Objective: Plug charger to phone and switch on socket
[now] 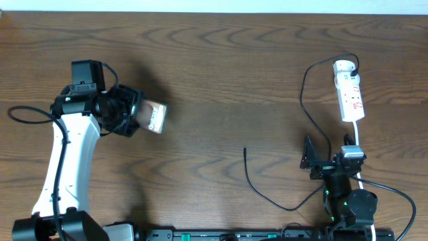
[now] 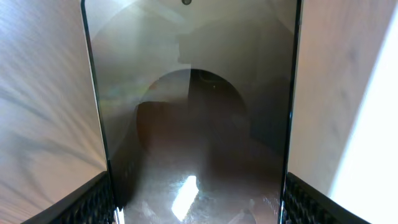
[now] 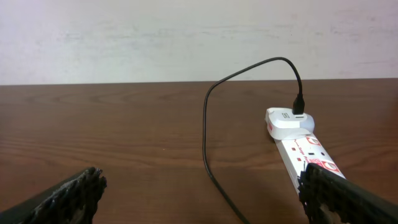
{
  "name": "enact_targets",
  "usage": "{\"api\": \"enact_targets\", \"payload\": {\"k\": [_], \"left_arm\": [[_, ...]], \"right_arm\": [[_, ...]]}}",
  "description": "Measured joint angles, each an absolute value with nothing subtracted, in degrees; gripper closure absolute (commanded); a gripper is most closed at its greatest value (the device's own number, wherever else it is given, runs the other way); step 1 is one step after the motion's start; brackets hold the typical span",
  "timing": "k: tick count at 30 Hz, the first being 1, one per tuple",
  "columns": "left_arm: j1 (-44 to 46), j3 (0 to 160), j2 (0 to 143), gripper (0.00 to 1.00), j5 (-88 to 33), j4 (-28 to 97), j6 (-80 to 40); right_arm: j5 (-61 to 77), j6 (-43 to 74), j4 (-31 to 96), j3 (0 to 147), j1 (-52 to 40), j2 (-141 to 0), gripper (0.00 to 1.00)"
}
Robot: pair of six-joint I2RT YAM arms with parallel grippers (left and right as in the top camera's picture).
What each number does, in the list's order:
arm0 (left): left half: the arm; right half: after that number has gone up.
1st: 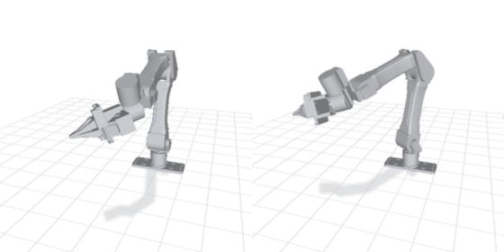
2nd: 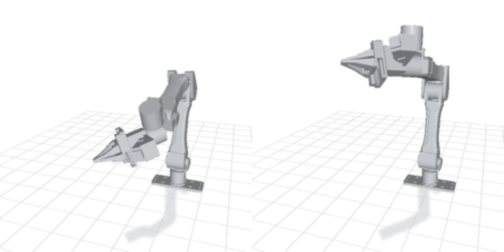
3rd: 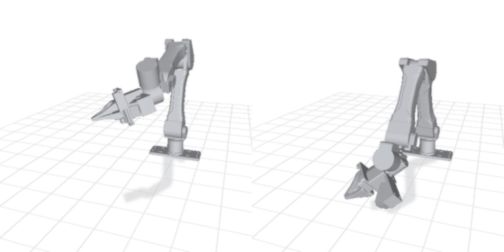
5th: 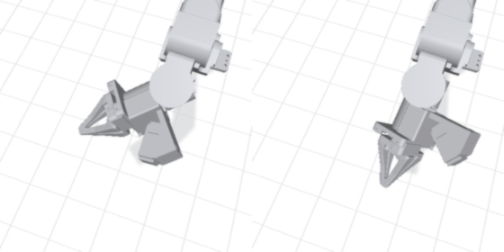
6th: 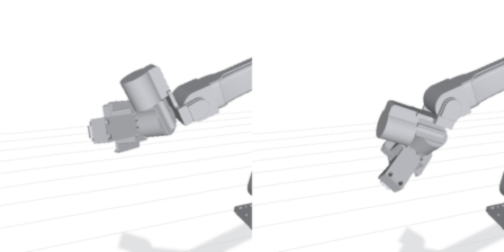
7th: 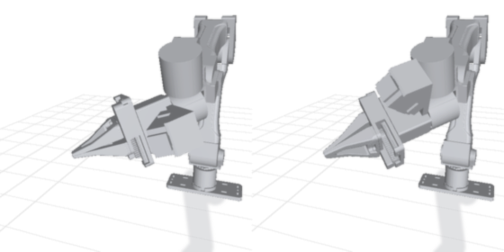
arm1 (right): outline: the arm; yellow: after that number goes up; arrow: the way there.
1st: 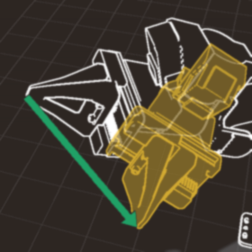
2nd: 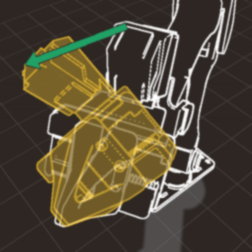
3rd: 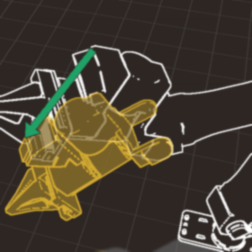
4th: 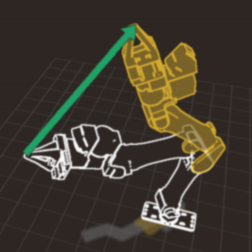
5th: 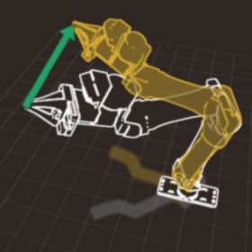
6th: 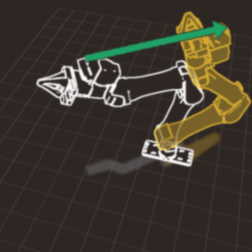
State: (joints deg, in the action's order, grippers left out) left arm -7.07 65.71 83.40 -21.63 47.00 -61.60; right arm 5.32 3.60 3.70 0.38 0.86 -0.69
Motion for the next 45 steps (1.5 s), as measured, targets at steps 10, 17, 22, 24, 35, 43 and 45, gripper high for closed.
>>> {"api": "enact_targets", "payload": {"k": [10,17,22,24,35,43,45], "left_arm": [[-7.07,65.71,84.95,0.93,-9.23,50.28,-61.01],[-7.07,65.71,85.12,0.93,-6.20,50.72,-60.99],[-7.07,65.71,85.12,0.93,-5.63,50.72,-60.99],[-7.07,65.69,85.12,0.93,-5.61,50.72,-60.99],[-7.07,65.71,85.12,0.93,-5.63,50.72,-60.99],[-7.07,65.71,85.12,0.93,-5.63,50.70,-60.99],[-7.07,65.71,85.14,0.93,-5.61,50.68,-60.99]], "right_arm": [[5.32,3.60,3.64,0.38,0.86,-0.69,0.01],[5.45,3.62,3.64,0.38,0.86,-0.69,0.01],[5.76,3.75,3.44,0.38,0.86,-0.69,0.01],[6.46,5.02,3.31,0.38,0.86,-0.69,0.01],[11.22,13.45,10.07,7.09,0.86,-6.07,0.01],[18.81,11.29,20.49,35.53,0.86,-36.93,0.01],[23.05,10.33,24.84,43.44,0.82,-47.18,0.01]]}}
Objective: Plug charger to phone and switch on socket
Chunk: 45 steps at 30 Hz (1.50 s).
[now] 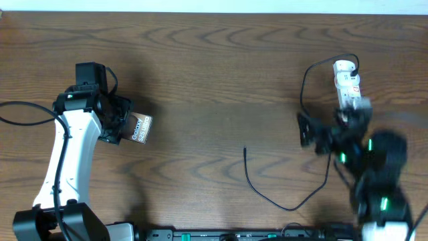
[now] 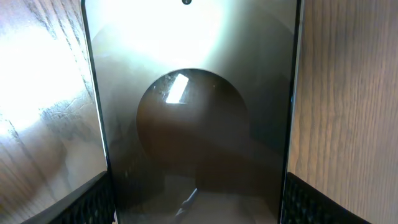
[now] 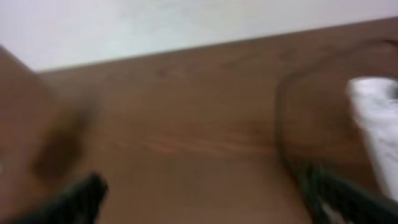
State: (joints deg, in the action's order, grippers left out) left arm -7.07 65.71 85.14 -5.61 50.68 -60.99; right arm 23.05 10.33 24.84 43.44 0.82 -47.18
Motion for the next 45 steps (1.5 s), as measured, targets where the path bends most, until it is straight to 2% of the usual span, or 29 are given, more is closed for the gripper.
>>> {"api": "enact_targets", "payload": {"k": [8,14,19,27,34,45], "left_arm": [[-7.07,65.71,85.19,0.93,-5.61,50.74,-61.08],[-7.07,65.71,85.23,0.93,-5.67,50.72,-64.34],[-7.07,65.71,85.23,0.93,-6.72,50.72,-68.29],[-4.45,65.71,85.23,0.93,-7.14,50.68,-75.37],[-0.08,65.71,85.52,0.93,-6.04,50.68,-82.41],[3.05,65.71,85.62,0.93,-3.77,50.98,-91.88]], "right_arm": [[49.47,4.56,42.74,73.67,0.62,-88.03,0.01],[70.28,2.17,37.63,80.97,-0.89,-107.90,0.01],[78.74,4.89,29.82,81.19,-5.13,-117.71,0.01],[82.15,16.60,16.99,81.30,-15.22,-124.75,0.01],[77.95,24.03,10.46,81.60,-23.24,-124.77,0.01],[73.38,31.55,5.21,81.60,-26.61,-124.77,0.01]]}}
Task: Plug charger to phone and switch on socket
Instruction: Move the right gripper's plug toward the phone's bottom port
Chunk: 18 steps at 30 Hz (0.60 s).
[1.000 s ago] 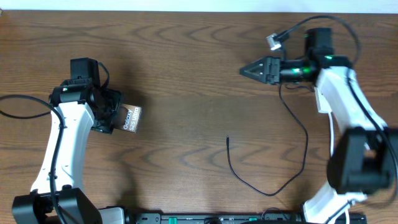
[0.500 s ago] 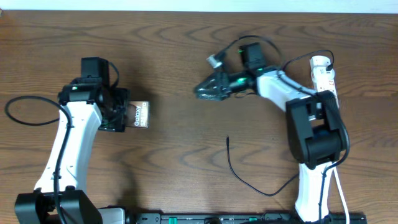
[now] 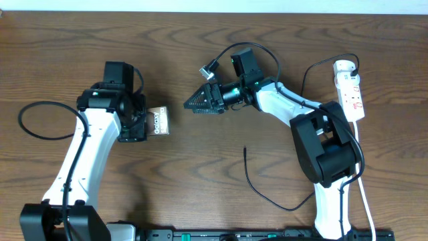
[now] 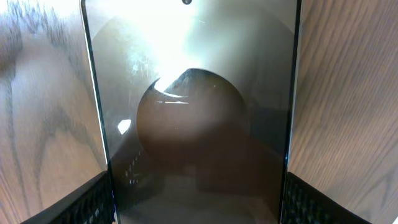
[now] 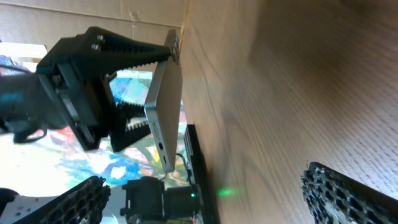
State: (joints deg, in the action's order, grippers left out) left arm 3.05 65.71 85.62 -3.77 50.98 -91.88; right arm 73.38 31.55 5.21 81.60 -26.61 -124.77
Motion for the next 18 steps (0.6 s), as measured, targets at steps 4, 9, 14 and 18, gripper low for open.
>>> {"api": "enact_targets", "payload": {"k": [4,9,14,18], "left_arm": [[4.67,65.71,85.65,0.93,-3.68,50.98,-95.22],[5.28,65.71,85.67,0.93,-3.66,50.94,-97.41],[5.28,65.71,85.67,0.93,-3.68,50.94,-97.93],[5.37,65.71,85.69,0.93,-4.16,50.94,-98.15]], "right_arm": [[73.19,34.44,3.29,81.60,-28.03,-124.77,0.01],[73.03,36.86,2.37,81.60,-30.00,-124.77,0.01],[73.01,38.41,-0.01,81.60,-32.16,-124.77,0.01],[72.71,39.97,-2.07,81.60,-33.39,-124.77,0.01]]}}
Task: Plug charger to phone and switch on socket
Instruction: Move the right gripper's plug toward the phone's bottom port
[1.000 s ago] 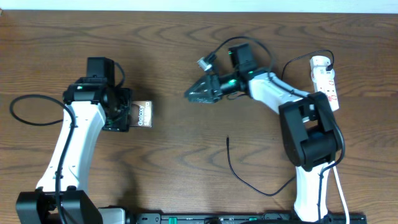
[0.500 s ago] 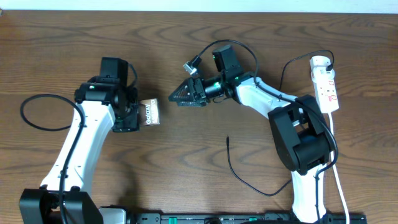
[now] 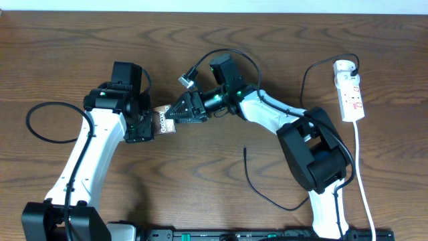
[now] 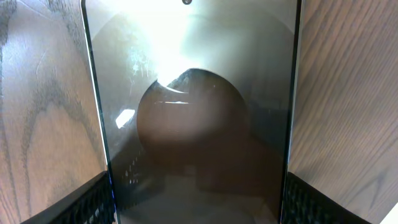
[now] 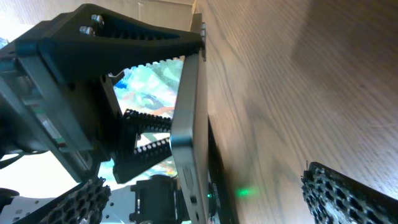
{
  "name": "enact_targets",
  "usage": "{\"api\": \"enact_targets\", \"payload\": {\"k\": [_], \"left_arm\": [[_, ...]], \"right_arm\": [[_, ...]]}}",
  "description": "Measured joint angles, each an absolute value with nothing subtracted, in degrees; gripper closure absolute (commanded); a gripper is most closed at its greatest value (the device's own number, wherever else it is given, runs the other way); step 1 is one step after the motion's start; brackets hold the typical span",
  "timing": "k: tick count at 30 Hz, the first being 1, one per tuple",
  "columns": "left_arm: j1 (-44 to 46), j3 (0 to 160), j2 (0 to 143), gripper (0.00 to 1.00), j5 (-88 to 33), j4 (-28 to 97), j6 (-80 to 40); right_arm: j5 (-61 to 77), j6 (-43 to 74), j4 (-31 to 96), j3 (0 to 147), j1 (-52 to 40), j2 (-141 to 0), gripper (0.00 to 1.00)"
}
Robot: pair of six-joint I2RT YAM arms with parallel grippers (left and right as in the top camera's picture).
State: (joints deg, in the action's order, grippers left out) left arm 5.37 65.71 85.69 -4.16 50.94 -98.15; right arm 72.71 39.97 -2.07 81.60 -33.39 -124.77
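My left gripper is shut on the phone, gripping it by its long edges above the table. The phone's dark screen fills the left wrist view between the two fingers. My right gripper stands open just right of the phone, pointing at it. Seen from the right wrist, the phone's thin edge is close ahead, between my open fingers. The black charger cable lies loose on the table, with its free end well away from both grippers.
A white power strip lies at the far right, with the white charger plugged into its far end. The cable loops from there down toward the table's front. The left arm's own black cable curls at the left.
My right gripper has moved further left and now stands right beside the phone, still open. The left gripper and phone have shifted slightly to the right.
At first my left gripper held the phone at the left while the right arm sat at the front right near the power strip. The right arm then rose beside the strip. Then it reached across the middle, open toward the phone, and now it is next to it.
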Motion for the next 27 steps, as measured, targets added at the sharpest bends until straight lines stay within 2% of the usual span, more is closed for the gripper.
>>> {"api": "enact_targets", "payload": {"k": [10,18,27], "left_arm": [[5.63,65.71,85.73,0.93,-10.13,50.98,-99.20],[8.75,65.71,85.73,0.93,-9.93,51.03,-100.71],[9.13,65.71,85.73,0.93,-8.84,50.94,-100.97]], "right_arm": [[69.82,42.61,-2.63,81.60,-35.33,-124.77,0.01],[67.88,44.93,-3.68,81.60,-36.73,-124.77,0.14],[67.35,45.65,-3.73,81.60,-36.73,-124.77,0.16]]}}
